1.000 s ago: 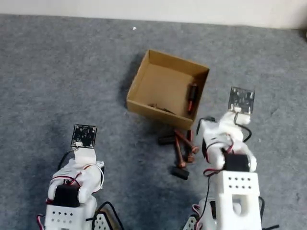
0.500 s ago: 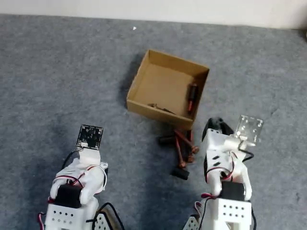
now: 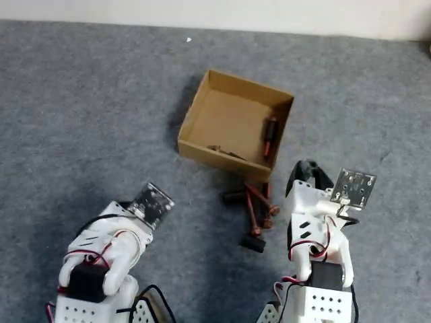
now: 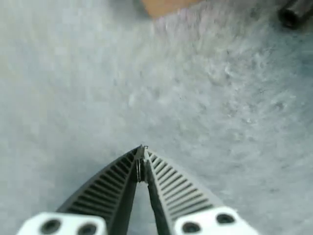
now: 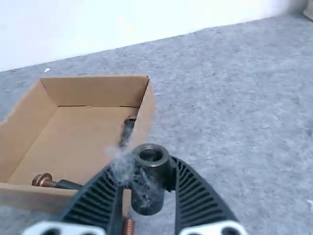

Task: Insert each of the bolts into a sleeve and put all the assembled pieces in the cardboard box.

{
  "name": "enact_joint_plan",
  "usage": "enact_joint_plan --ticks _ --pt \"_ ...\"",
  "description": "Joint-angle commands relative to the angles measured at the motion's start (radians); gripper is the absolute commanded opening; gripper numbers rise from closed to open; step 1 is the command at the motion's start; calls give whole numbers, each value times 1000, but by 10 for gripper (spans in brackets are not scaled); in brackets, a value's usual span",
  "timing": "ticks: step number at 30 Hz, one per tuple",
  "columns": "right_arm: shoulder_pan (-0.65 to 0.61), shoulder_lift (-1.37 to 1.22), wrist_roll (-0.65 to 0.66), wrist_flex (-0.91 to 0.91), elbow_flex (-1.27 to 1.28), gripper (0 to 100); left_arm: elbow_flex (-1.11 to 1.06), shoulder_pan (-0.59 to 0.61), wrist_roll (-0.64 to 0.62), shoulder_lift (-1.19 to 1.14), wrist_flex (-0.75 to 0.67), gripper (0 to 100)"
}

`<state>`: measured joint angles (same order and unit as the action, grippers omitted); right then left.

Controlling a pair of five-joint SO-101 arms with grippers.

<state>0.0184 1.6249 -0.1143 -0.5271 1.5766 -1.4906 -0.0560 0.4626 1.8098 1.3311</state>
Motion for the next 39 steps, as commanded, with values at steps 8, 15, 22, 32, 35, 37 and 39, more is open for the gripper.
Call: enact_joint_plan --ticks 8,15,22,32,35,37,39 --pt "128 28 -52 33 -19 4 153 -33 144 -25 -117 103" --pt "248 28 -104 33 -19 4 298 -196 146 -387 -227 113" --pt "349 28 -98 36 -21 4 564 -325 146 -832 -282 234" --pt "409 28 -97 38 -21 4 757 -533 149 -1191 -387 235" --pt "409 28 -97 38 -21 4 792 -582 175 -1270 -414 235" --pt "409 28 -97 38 -21 4 805 -604 216 -1326 -442 235" --pt "409 28 -95 38 -21 4 814 -615 230 -1383 -483 235"
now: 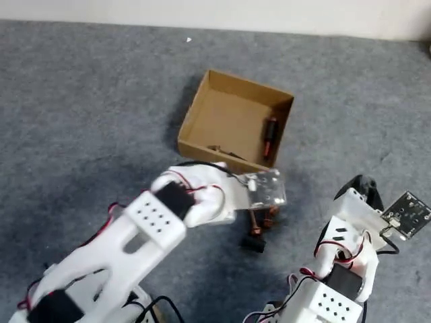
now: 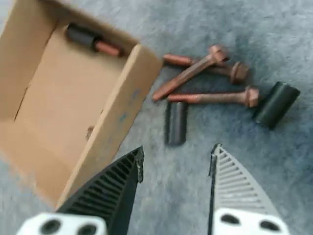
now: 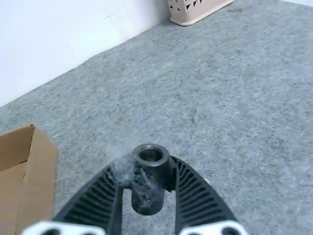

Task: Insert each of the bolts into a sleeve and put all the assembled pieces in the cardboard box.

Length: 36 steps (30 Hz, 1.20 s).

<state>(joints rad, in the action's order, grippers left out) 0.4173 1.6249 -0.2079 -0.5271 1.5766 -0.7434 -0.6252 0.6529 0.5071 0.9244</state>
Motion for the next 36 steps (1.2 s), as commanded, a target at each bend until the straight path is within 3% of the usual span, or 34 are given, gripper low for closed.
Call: enact_joint_plan --ticks 1,7,29,36 --pt "10 28 -2 38 -21 4 73 -45 41 -108 -100 235" --pt "10 28 -2 38 -21 4 137 -54 75 -275 -187 235" --pt "1 28 -2 38 -21 4 438 -147 98 -722 -258 234" --pt "1 28 -2 38 -21 4 443 -150 98 -773 -258 75"
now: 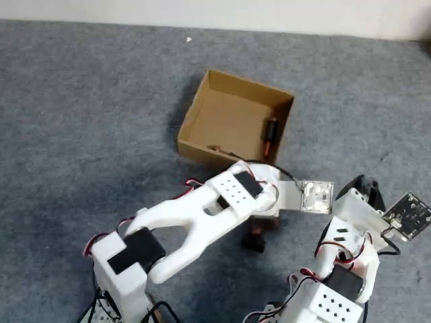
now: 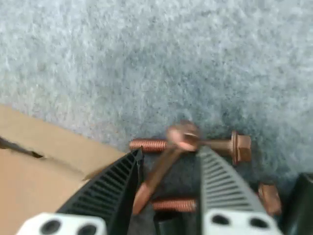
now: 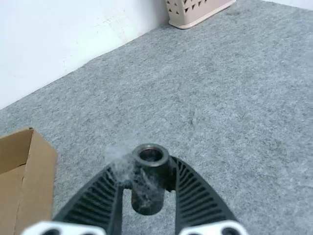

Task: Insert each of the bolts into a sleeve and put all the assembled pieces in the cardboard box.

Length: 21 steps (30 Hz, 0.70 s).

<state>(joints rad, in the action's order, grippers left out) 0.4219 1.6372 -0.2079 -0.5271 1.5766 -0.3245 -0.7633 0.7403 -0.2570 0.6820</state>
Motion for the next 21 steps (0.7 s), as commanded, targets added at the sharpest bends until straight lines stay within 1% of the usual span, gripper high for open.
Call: enact_joint_plan --ticks 1,3,8,11,15,21 --pt "-4 16 -2 38 -21 4 24 -12 11 -10 -14 50" --pt "-4 16 -2 38 -21 4 24 -12 11 -16 -12 6" --pt "-4 16 -2 38 -21 4 22 -8 6 -7 -11 6" --pt "-4 16 -2 38 -21 4 38 -5 5 2 37 6" --pt "-4 16 -2 38 -21 4 15 -8 5 84 95 6" --pt "-10 16 -2 38 -21 4 -27 -2 5 180 103 8"
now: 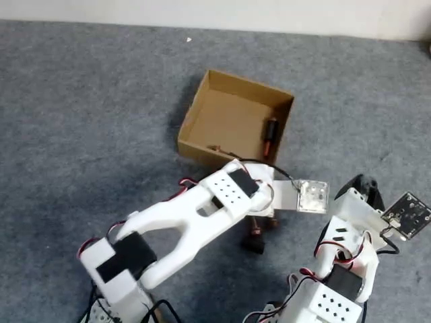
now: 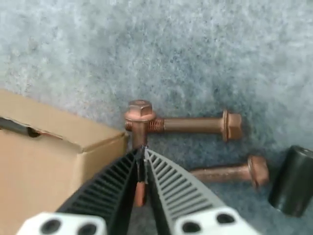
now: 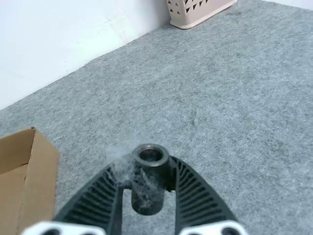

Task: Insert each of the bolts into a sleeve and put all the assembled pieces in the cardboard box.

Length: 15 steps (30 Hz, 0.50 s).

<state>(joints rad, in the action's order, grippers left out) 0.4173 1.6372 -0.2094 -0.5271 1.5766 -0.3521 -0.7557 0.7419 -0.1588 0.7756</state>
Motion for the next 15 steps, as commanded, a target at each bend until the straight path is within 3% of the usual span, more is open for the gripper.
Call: enact_joint_plan --ticks 1,7,15 --pt "-15 16 0 38 -21 4 4 -10 3 76 9 11" --pt "-35 16 2 38 -21 4 33 -10 -35 -8 9 155" --pt "-35 16 2 38 -21 4 237 59 -66 -191 14 161"
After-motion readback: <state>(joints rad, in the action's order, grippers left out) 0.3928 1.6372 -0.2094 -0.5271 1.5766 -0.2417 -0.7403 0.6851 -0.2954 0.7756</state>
